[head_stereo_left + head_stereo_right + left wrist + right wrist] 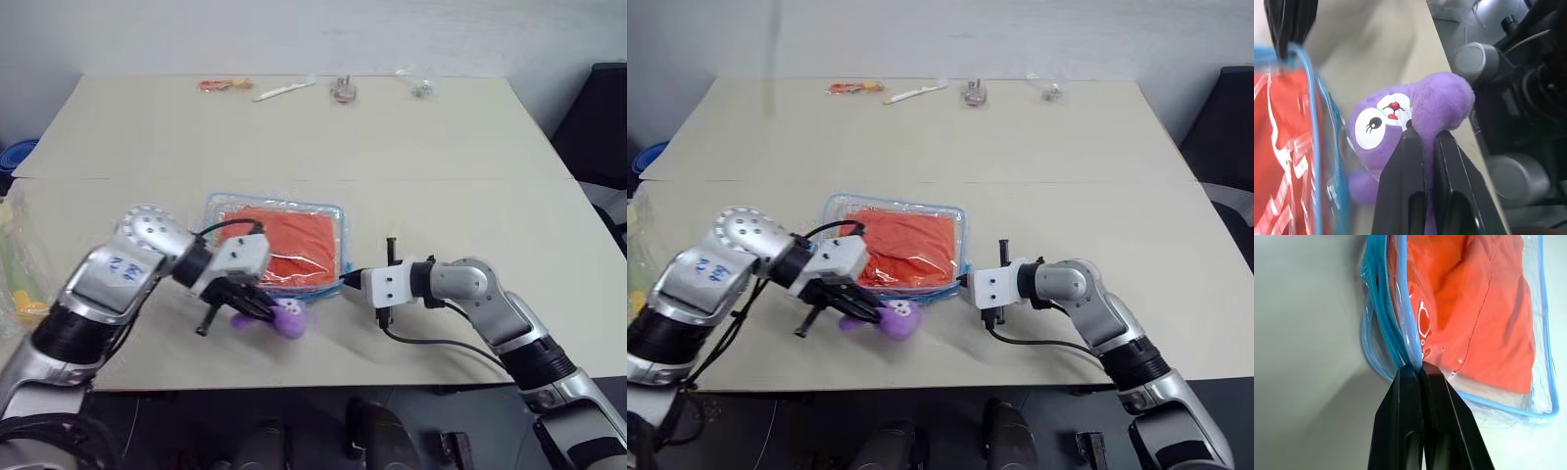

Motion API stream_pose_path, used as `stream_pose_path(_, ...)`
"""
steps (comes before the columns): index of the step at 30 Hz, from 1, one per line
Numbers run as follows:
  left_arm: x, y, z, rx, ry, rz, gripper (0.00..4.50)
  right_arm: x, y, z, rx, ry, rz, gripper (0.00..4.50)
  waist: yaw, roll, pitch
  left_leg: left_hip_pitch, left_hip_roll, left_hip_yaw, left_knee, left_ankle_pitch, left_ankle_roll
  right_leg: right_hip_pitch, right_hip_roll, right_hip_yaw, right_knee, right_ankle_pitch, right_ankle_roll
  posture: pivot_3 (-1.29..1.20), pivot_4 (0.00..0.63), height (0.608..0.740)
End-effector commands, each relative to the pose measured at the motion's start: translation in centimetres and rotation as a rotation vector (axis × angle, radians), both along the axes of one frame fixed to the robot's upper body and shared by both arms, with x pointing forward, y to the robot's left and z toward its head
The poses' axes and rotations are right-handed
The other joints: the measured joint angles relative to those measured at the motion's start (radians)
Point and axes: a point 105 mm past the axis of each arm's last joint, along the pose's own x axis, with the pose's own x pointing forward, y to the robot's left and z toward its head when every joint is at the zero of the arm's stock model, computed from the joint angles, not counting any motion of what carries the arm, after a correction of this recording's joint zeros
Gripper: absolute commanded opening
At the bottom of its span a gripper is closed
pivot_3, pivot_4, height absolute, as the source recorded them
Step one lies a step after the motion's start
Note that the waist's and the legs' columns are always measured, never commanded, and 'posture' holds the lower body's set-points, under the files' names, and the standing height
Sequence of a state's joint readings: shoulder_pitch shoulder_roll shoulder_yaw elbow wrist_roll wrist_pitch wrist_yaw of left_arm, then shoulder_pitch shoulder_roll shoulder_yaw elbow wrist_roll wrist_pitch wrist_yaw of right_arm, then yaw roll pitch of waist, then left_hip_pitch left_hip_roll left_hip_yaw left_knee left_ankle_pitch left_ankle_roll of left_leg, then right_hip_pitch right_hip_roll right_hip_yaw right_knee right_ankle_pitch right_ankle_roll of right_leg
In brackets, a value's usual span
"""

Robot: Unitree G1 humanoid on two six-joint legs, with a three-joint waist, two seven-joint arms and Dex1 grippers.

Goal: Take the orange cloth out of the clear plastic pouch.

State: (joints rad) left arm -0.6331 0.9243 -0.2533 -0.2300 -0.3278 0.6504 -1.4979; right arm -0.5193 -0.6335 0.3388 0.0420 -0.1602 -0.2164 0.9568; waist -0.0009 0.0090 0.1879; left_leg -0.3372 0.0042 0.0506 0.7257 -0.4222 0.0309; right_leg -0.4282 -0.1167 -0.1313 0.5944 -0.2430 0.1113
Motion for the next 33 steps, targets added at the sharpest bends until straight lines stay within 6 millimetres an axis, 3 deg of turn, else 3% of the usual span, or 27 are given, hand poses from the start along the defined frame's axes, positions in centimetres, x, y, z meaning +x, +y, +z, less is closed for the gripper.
stream_pose_path(1,-0.9,1.2,1.0,-0.005,-0.023,0.027,0.01,0.5,-1.5,1.2,0.017,-0.036,-0.044,0.00,-0.001,0.000,0.000,0.000,0.000,0.000,0.000,0.000,0.000,0.000,0.000,0.000,0.000,0.000,0.000,0.00,0.150,0.740)
stream_pose_path(5,-0.9,2.7,1.2,-0.002,-0.037,0.126,0.01,0.3,-1.9,1.4,0.011,-0.050,-0.043,0.00,0.000,0.001,0.001,0.000,0.000,0.000,0.000,0.000,0.000,0.000,0.000,0.000,0.000,0.000,0.000,0.00,0.150,0.740)
stream_pose_path(12,-0.8,8.6,3.0,0.027,-0.070,0.391,0.01,-0.4,-4.0,2.0,-0.025,-0.079,-0.047,0.00,-0.002,0.003,0.002,0.000,0.000,0.000,-0.002,0.000,0.000,0.000,0.000,0.000,-0.001,0.000,0.000,0.00,0.150,0.740)
stream_pose_path(19,0.1,13.6,3.1,0.064,-0.145,0.559,0.01,-0.6,-4.8,2.3,-0.037,-0.091,-0.033,0.00,-0.002,0.004,0.002,0.001,0.000,0.002,-0.003,0.000,0.000,0.000,0.001,0.000,-0.001,0.000,0.000,0.00,0.150,0.740)
stream_pose_path(23,1.0,13.6,2.7,0.033,-0.151,0.582,0.01,-0.4,-4.6,2.4,-0.038,-0.093,-0.021,0.00,-0.003,0.004,0.002,0.001,-0.002,0.004,-0.003,0.000,0.000,-0.001,0.001,0.000,-0.001,0.000,0.000,0.00,0.150,0.740)
stream_pose_path(27,1.0,11.8,2.1,0.005,-0.127,0.541,0.01,-0.5,-4.1,2.3,-0.030,-0.085,-0.007,0.00,-0.003,0.004,0.002,0.001,-0.001,0.008,-0.003,0.000,0.000,0.000,0.001,0.000,-0.001,0.000,0.000,0.00,0.150,0.740)
stream_pose_path(30,0.9,11.1,2.0,-0.015,-0.100,0.535,0.84,-0.7,-3.9,2.3,-0.020,-0.077,-0.002,0.00,-0.004,0.004,0.003,0.001,-0.001,0.011,-0.004,0.000,0.000,-0.001,0.001,0.001,-0.001,0.000,0.000,0.00,0.150,0.740)
stream_pose_path(33,0.3,10.8,2.0,-0.025,-0.066,0.515,1.73,-0.9,-3.8,2.4,-0.005,-0.056,-0.002,0.64,-0.004,0.004,0.003,0.001,0.000,0.011,-0.004,0.000,0.000,-0.001,0.001,0.001,-0.001,0.000,0.000,0.00,0.150,0.740)
